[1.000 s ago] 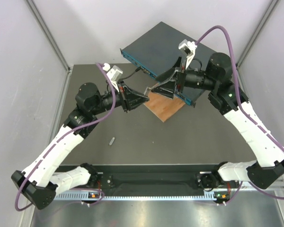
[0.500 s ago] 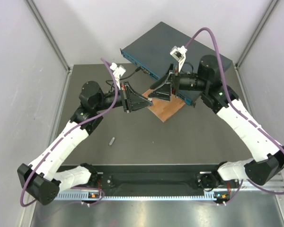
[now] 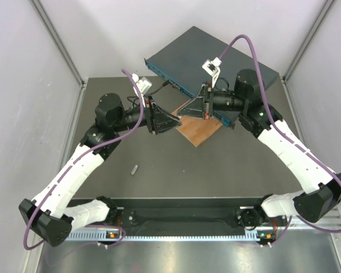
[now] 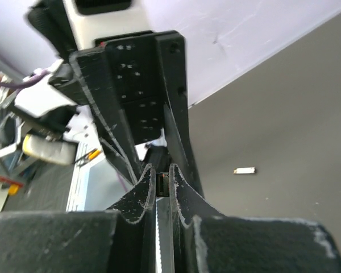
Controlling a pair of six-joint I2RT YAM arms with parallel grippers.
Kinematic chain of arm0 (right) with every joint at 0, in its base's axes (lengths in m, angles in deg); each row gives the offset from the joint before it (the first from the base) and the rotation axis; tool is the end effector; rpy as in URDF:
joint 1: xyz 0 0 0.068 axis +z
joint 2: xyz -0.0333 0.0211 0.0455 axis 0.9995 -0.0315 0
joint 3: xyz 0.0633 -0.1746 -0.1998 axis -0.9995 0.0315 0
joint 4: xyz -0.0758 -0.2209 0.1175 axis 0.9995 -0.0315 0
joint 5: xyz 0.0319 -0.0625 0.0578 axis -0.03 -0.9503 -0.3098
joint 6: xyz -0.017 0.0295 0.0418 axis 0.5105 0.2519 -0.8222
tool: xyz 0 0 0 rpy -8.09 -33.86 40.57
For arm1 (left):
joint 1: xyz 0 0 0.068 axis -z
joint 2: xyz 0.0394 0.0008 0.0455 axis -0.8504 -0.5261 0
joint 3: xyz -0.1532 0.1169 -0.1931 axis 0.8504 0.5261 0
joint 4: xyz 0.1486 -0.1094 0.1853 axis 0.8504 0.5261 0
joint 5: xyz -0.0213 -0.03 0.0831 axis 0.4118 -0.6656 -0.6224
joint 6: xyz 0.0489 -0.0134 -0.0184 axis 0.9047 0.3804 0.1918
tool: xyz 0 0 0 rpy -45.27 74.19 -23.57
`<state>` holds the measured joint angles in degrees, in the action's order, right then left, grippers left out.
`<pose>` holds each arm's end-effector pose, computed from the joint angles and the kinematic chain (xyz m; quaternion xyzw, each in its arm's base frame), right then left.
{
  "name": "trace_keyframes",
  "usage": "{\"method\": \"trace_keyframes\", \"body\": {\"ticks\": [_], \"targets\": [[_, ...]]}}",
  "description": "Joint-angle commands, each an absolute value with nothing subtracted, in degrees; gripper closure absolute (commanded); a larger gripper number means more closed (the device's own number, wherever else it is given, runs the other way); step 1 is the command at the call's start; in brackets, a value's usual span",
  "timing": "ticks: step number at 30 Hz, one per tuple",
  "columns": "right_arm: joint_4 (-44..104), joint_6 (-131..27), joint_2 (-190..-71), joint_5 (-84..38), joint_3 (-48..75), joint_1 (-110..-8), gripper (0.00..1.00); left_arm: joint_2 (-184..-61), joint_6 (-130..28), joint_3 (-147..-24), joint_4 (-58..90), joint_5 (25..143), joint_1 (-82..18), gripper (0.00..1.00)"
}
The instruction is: Insert the plug into the switch port
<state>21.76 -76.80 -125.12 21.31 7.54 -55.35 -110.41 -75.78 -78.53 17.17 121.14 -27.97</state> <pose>0.2281 0.1806 0.4493 -0.3063 0.6494 0.5972 0.3575 0.1980 -0.1449 0.4207 0.2432 0.6525 -0.5893 0.4096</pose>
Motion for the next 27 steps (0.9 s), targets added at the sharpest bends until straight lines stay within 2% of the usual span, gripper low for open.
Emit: {"method": "trace_keyframes", "body": {"ticks": [1, 2, 5, 7, 13, 17, 27], "targets": [[21.3, -75.9, -123.4, 15.6, 6.9, -55.8, 1.00, -109.6, -58.4, -85.1, 31.5, 112.7, -28.0, 0.55], [19.5, -75.9, -123.5, 14.1, 6.7, -56.0, 1.00, -108.7, -55.6, -85.7, 35.5, 111.1, -28.0, 0.48], [17.3, -76.5, -124.7, 9.4, 5.3, -57.0, 1.00, -106.2, -43.3, -87.1, 41.6, 102.6, -27.3, 0.39], [17.7, -78.0, -125.4, 8.3, 4.6, -57.0, 1.00, -105.6, -35.1, -88.4, 44.4, 96.2, -26.6, 0.37], [23.9, -88.8, -129.8, 8.3, 3.9, -55.4, 1.00, -105.8, -22.6, -90.1, 47.6, 90.0, -26.3, 0.37], [24.2, -91.9, -132.3, 6.2, 3.1, -53.9, 1.00, -109.0, -22.4, -93.0, 51.7, 86.1, -24.8, 0.40], [24.9, -94.4, -135.1, 4.0, 2.6, -52.2, 1.00, -111.7, -23.6, -93.1, 54.7, 86.8, -21.8, 0.43]]}}
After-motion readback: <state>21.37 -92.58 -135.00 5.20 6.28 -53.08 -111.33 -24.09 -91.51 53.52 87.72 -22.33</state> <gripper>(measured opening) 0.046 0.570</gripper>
